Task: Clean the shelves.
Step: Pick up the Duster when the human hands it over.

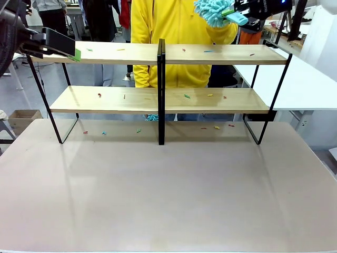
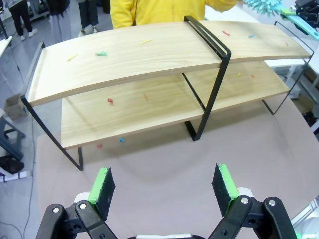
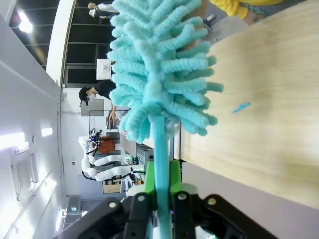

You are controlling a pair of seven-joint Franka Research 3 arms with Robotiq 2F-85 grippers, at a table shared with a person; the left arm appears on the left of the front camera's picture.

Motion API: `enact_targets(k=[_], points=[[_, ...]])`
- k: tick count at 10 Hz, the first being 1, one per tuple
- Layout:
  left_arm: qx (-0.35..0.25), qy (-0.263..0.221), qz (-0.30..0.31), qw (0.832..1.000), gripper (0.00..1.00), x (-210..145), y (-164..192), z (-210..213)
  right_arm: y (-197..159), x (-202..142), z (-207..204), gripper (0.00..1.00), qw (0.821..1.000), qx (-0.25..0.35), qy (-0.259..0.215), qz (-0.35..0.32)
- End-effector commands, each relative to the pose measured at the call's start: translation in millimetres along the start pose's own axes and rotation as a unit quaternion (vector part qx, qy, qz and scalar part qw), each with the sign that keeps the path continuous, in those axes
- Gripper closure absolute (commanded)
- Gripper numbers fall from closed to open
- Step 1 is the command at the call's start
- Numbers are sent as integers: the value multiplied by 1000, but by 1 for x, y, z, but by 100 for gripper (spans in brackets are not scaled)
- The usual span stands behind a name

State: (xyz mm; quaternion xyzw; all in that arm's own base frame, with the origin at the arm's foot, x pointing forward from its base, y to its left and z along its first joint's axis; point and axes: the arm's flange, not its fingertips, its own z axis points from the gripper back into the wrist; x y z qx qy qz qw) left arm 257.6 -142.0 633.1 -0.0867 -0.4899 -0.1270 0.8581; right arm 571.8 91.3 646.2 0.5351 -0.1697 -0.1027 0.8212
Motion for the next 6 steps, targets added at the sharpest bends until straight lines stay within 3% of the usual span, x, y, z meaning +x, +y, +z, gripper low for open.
enact_targets(k=[1,4,6], points=[[2,-1,0,1000,0,1,0,0,3,3,0,100,1000,5,-1,6],[2,-1,0,1000,0,1,0,0,15,-16,26,100,999,8,27,39],[2,-1,0,1000,0,1,0,0,41,-63,108,100,992,10,86,87]])
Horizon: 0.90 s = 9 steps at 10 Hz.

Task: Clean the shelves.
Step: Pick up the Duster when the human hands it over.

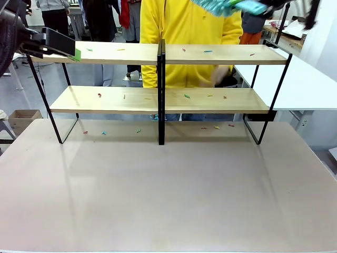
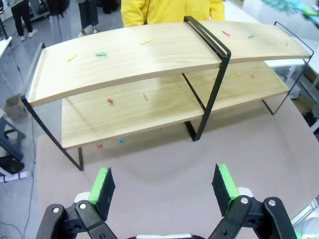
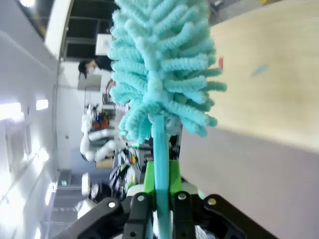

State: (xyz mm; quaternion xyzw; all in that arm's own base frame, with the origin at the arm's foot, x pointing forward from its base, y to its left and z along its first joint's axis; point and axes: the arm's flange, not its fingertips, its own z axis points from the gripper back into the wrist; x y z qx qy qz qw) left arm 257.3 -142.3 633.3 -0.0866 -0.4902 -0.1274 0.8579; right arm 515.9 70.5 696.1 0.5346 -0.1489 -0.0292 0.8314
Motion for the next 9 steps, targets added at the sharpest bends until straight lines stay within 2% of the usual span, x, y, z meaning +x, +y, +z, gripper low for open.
enact_targets(k=[1,2,4,6,7,8,9], points=[[2,0,1,1000,0,0,1,0,16,-73,97,100,996,8,66,51],[2,0,1,1000,0,0,1,0,17,-110,136,100,994,-5,86,65],[2,0,1,1000,0,0,1,0,6,-179,204,100,992,-54,87,80],[2,0,1,1000,0,0,1,0,-9,-235,268,100,992,-63,-12,111],[2,0,1,1000,0,0,1,0,-19,-253,287,100,988,-81,-48,121],[2,0,1,1000,0,0,1,0,-30,-266,299,100,986,-86,-51,134],[2,0,1,1000,0,0,1,0,-39,-276,305,100,983,-58,-39,168]])
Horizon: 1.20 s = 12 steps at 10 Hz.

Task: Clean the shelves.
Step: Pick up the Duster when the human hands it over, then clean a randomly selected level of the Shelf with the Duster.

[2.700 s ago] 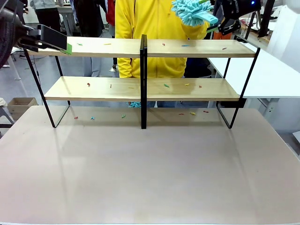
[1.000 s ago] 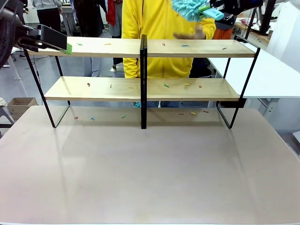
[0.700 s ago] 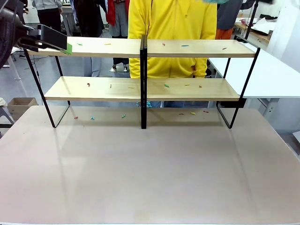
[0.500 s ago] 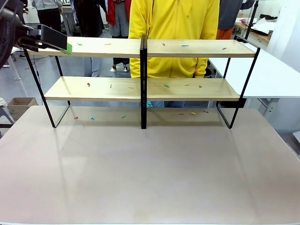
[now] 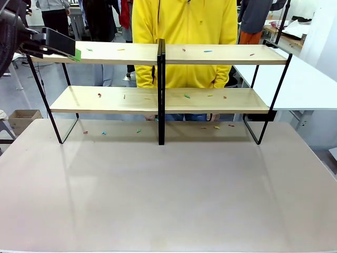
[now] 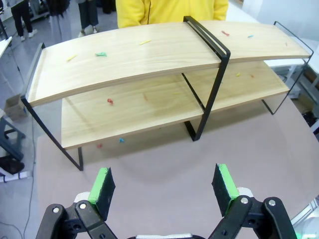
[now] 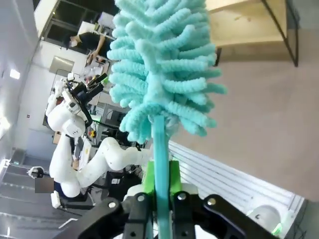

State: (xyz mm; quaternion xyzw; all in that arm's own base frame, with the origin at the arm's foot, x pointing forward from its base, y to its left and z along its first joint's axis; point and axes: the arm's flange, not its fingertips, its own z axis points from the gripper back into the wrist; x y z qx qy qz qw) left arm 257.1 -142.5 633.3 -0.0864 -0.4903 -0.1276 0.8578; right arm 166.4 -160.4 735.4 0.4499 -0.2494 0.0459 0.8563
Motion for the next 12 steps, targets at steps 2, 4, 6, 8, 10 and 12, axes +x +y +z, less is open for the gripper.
enact_targets(k=[2,4,6,8,10,12], points=[[2,0,1,1000,0,0,1,0,0,0,0,100,1000,0,0,0],[2,0,1,1000,0,0,1,0,0,0,0,100,1000,0,0,0],[2,0,1,1000,0,0,1,0,0,0,0,100,1000,0,0,0],[2,0,1,1000,0,0,1,0,0,0,0,100,1000,0,0,0],[2,0,1,1000,0,0,1,0,0,0,0,100,1000,0,0,0],[2,0,1,1000,0,0,1,0,0,0,0,100,1000,0,0,0]])
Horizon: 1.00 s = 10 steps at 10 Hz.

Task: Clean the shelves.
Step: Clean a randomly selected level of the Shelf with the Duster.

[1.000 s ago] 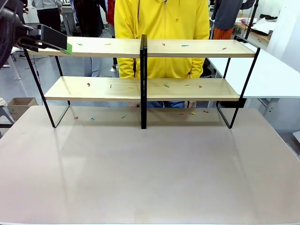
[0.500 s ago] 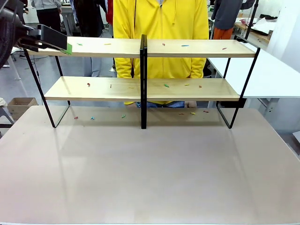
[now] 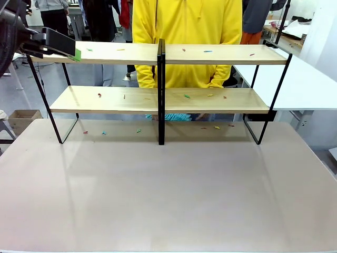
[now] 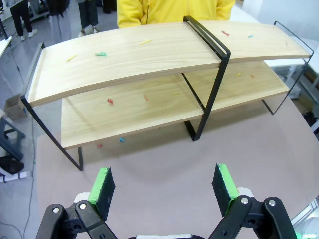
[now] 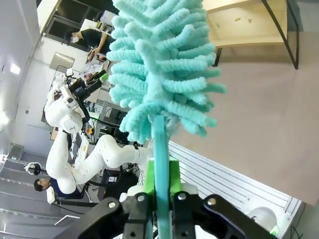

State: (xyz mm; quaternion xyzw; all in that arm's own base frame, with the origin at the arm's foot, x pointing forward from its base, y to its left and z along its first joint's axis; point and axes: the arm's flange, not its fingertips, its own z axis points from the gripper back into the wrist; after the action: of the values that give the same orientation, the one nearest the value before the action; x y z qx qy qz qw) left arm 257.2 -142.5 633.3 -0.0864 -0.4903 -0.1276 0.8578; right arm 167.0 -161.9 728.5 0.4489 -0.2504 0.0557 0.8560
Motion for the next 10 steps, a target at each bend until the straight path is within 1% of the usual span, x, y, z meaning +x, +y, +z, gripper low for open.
enact_targets(k=[1,2,3,4,5,6,7,8,9,10], points=[[2,0,1,1000,0,0,1,0,6,3,2,100,1000,-2,-3,-9],[2,0,1,1000,0,0,1,0,6,3,2,100,1000,-2,-3,-9],[2,0,1,1000,0,0,1,0,0,0,0,88,1000,0,0,0],[2,0,1,1000,0,0,1,0,23,-13,-7,88,999,-33,-6,24],[2,0,1,1000,0,0,1,0,53,13,-41,88,995,-69,19,66],[2,0,1,1000,0,0,1,0,79,48,-86,88,989,-101,57,93],[2,0,1,1000,0,0,1,0,94,80,-133,88,980,-157,73,99],[2,0,1,1000,0,0,1,0,95,104,-175,88,971,-203,83,95],[2,0,1,1000,0,0,1,0,90,113,-217,88,953,-274,96,80],[2,0,1,1000,0,0,1,0,89,107,-229,88,953,-275,98,84]])
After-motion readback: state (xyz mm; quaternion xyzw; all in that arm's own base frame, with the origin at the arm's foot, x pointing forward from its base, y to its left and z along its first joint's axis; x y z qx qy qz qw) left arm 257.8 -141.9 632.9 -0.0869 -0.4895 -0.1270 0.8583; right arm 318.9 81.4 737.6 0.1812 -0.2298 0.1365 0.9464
